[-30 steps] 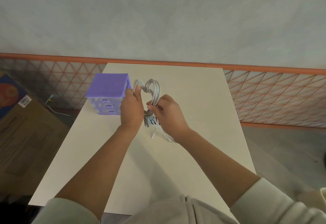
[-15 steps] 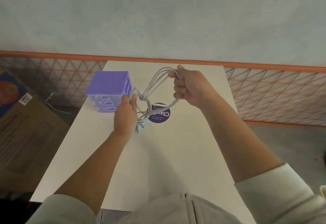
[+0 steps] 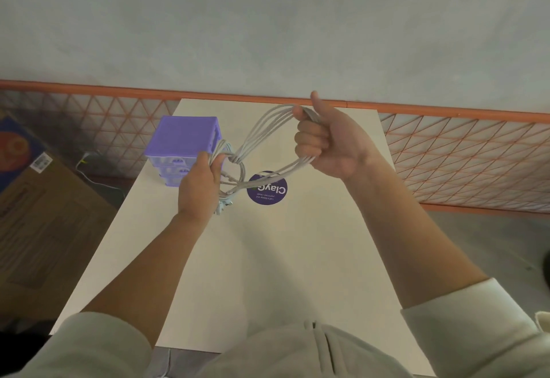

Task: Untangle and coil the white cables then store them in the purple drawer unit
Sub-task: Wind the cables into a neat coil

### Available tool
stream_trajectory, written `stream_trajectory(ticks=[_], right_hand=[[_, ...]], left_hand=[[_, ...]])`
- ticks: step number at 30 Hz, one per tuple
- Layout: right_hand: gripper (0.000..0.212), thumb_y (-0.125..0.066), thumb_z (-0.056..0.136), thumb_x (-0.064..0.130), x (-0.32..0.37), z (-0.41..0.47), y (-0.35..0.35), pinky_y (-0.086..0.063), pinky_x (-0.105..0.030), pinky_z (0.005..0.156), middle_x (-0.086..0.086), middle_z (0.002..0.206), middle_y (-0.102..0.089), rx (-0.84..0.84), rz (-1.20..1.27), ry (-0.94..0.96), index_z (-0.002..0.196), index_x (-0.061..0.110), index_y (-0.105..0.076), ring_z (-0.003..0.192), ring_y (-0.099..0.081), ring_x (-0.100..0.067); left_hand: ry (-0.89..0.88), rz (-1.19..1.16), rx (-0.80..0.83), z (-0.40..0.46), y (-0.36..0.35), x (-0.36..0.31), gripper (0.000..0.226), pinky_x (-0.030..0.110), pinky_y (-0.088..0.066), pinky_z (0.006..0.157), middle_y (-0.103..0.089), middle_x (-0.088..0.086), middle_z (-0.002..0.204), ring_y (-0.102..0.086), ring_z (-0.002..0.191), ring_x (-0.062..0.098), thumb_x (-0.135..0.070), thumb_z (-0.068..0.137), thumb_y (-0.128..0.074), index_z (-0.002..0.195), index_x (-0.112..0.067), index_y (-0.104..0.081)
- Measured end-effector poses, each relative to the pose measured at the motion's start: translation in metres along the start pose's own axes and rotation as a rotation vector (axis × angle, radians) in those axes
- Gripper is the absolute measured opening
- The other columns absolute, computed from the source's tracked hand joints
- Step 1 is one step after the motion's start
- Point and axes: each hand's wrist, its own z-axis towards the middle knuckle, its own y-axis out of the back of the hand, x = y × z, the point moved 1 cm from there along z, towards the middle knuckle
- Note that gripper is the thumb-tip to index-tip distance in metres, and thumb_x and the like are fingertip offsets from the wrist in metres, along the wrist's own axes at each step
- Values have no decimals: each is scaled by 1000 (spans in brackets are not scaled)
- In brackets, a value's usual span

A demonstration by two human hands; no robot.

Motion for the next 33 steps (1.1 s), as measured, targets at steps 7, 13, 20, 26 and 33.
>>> stream_trajectory(ticks=[7, 13, 20, 26, 33], right_hand=[[46, -36, 103, 38, 8, 3, 12, -15, -21, 35, 6, 51, -17, 305, 389, -230, 81, 4, -59, 38, -14, -10], [38, -39, 102, 43, 9, -6, 35, -9, -16, 34, 10, 54, -12, -2, -317, -153, 75, 19, -50, 44, -6, -7], [36, -41, 102, 39, -30, 3, 86, -24, -18, 40, 7, 55, -29, 18, -646, -296, 80, 17, -59, 44, -25, -8], [56, -40, 98, 49, -62, 4, 79, -47, -36, 86, -12, 88, -70, 117, -935, -525, 101, 1, -69, 79, -63, -28], [63, -41, 89, 71, -90, 27, 23, -50, -50, 96, -18, 84, -70, 84, -774, -326, 92, 12, -62, 77, -69, -35]], left_hand=[[-43, -22, -19, -2, -2, -5, 52, 43, -46, 60, -57, 14, 72, -59, 71, 42, -52, 96, -29, 99, -3, -46], [8, -82, -100, 8, 6, 4, 42, 43, -49, 66, -61, 18, 87, -61, 79, 38, -41, 102, -36, 102, -1, -48], [107, -124, -196, 17, 9, 4, 43, 48, -54, 65, -53, 10, 79, -60, 72, 34, -39, 104, -33, 100, 0, -51], [112, -205, -178, 18, 7, -8, 46, 48, -52, 65, -56, 14, 79, -59, 73, 36, -40, 104, -31, 96, 1, -50], [36, -213, -95, 2, -6, -35, 46, 34, -36, 60, -51, 8, 71, -50, 67, 31, -41, 103, -31, 96, 0, -49]])
